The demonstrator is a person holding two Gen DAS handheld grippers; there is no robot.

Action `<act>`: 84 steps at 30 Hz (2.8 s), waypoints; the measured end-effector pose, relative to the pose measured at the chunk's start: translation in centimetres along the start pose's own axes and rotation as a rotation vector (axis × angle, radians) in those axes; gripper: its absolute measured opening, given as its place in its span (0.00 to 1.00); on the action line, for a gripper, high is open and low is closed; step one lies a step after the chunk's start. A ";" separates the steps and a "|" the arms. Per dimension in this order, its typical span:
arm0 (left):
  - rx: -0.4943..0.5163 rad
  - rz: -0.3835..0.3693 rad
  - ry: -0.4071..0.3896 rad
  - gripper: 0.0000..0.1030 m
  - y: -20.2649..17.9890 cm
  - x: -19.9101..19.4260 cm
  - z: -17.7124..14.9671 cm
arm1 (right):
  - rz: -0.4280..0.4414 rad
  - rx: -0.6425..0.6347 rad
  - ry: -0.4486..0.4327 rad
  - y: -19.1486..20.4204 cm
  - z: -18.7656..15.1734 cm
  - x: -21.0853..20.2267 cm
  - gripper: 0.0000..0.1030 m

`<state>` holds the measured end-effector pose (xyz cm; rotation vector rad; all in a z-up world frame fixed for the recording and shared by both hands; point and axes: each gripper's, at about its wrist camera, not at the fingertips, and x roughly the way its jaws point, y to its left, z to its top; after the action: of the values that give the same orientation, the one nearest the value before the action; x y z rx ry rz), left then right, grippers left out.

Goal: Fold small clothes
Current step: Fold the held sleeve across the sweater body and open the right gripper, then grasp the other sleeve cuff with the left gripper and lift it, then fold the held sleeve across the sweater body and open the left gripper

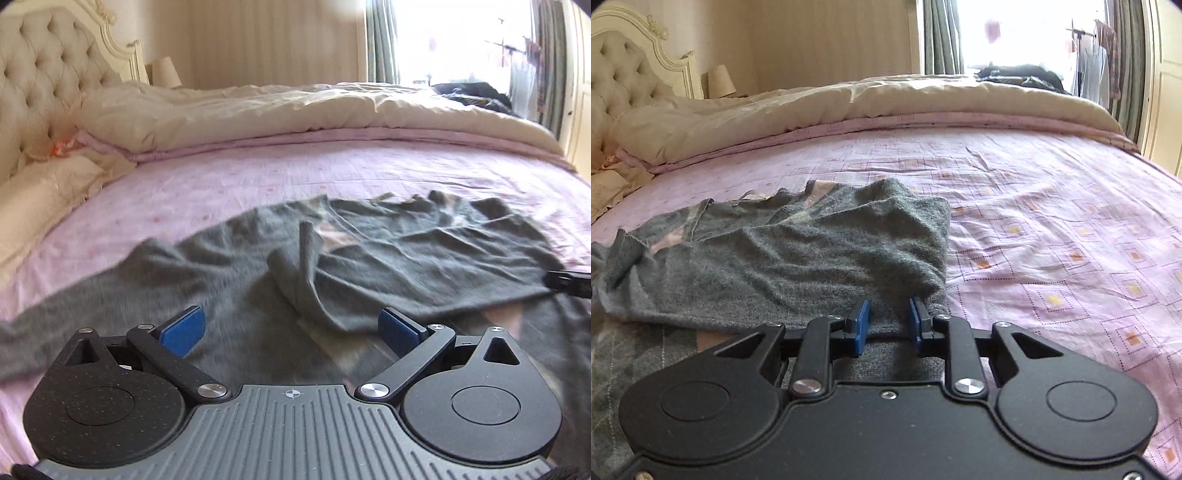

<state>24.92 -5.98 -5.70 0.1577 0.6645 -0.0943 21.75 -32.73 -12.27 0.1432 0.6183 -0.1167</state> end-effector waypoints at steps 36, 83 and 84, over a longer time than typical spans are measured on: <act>-0.644 0.213 0.071 0.98 27.2 -3.6 -9.0 | -0.075 -0.087 -0.018 1.6 -0.4 0.4 0.32; -0.252 -0.282 -0.359 0.04 8.5 -6.2 17.3 | 0.272 0.159 0.027 1.0 -0.6 -10.9 0.54; -0.233 -0.307 -0.347 0.04 6.4 -5.2 17.2 | 0.274 0.164 0.031 1.0 -0.9 -11.0 0.54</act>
<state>32.17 -2.56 11.58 -0.1846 0.3447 -0.3300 12.48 -30.86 -6.49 0.3866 0.6143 0.1003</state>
